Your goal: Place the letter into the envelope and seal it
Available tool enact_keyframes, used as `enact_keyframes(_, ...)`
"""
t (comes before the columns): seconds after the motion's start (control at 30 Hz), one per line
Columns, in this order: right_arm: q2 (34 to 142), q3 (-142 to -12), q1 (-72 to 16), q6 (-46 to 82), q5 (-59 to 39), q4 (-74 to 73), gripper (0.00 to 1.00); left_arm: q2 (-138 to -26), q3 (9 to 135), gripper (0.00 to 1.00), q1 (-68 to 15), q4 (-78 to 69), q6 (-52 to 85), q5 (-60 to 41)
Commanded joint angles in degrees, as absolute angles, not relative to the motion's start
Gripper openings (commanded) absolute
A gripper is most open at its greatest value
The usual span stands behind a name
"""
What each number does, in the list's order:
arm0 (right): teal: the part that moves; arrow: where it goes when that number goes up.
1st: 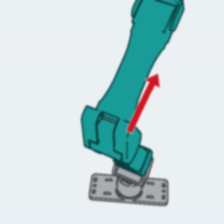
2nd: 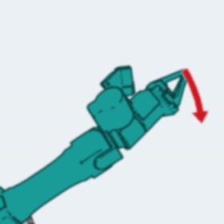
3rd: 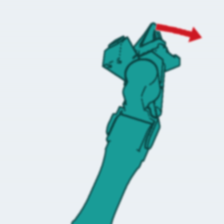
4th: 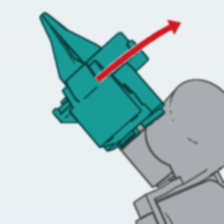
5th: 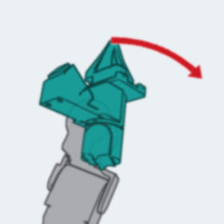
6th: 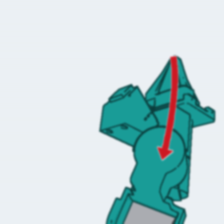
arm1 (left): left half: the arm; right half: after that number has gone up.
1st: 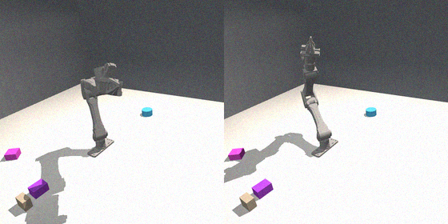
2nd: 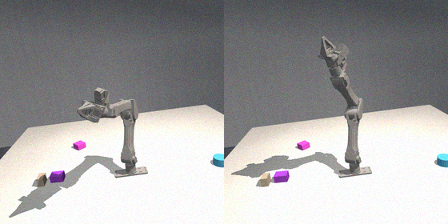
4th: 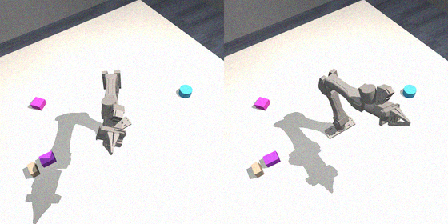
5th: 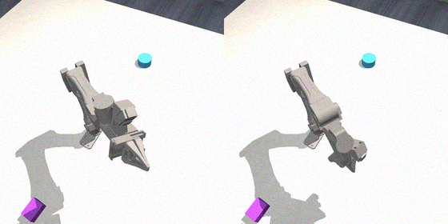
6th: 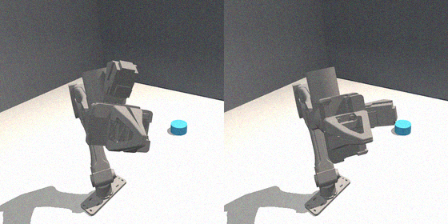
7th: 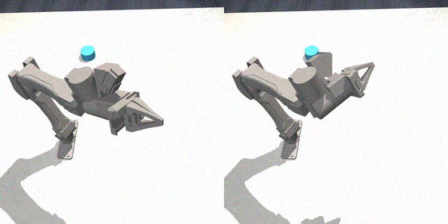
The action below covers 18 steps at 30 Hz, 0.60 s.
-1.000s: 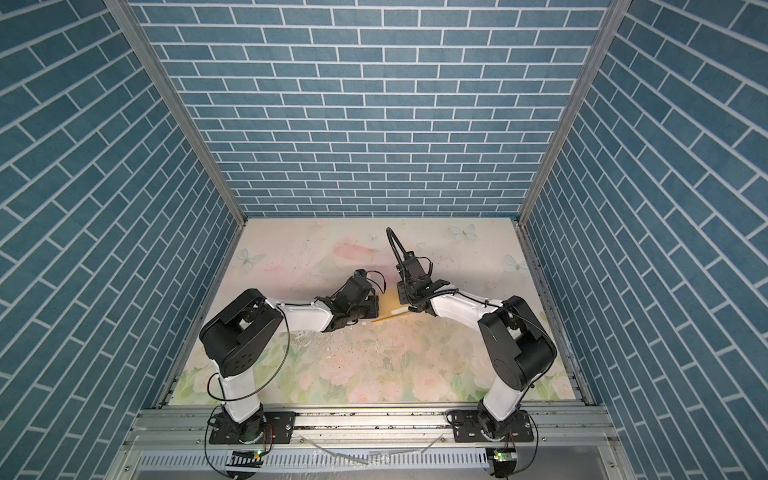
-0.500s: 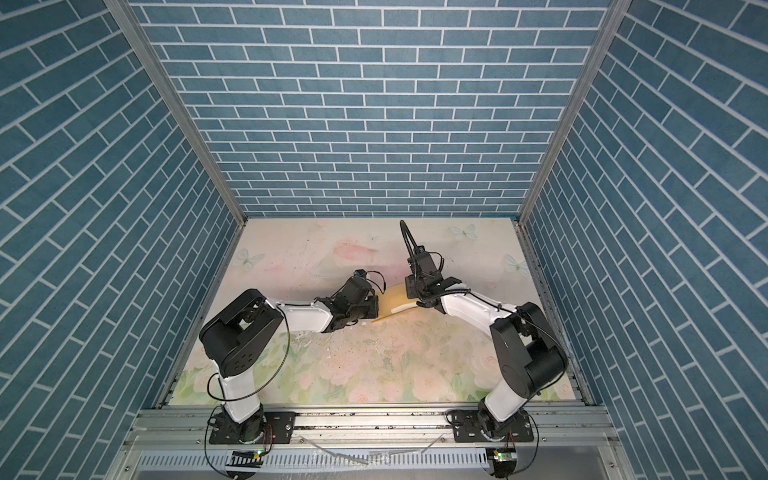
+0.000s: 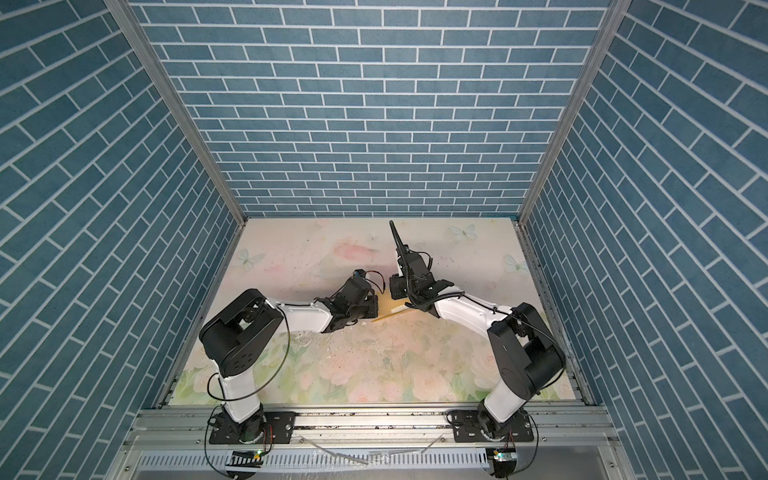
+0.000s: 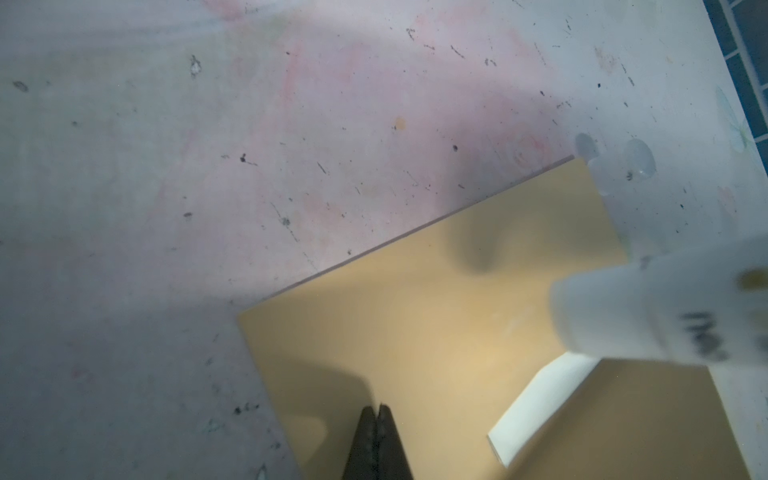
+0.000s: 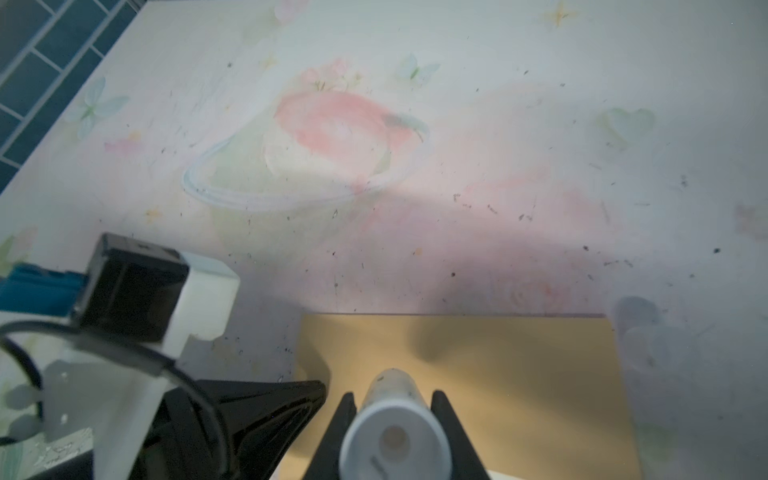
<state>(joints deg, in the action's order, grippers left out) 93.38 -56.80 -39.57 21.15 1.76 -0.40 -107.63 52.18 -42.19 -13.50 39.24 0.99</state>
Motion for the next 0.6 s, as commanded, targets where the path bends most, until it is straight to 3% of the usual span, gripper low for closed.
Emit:
enact_keyframes(0.0,95.2,-60.7,-40.8,20.8,2.6,1.0,0.0,-110.5,49.0,0.0,-41.3,-3.1,39.2,3.5)
enact_keyframes(0.57,99.8,-61.4,-42.6,15.7,10.2,5.7,0.0,-109.7,48.8,0.0,-41.3,-2.4,38.9,4.1)
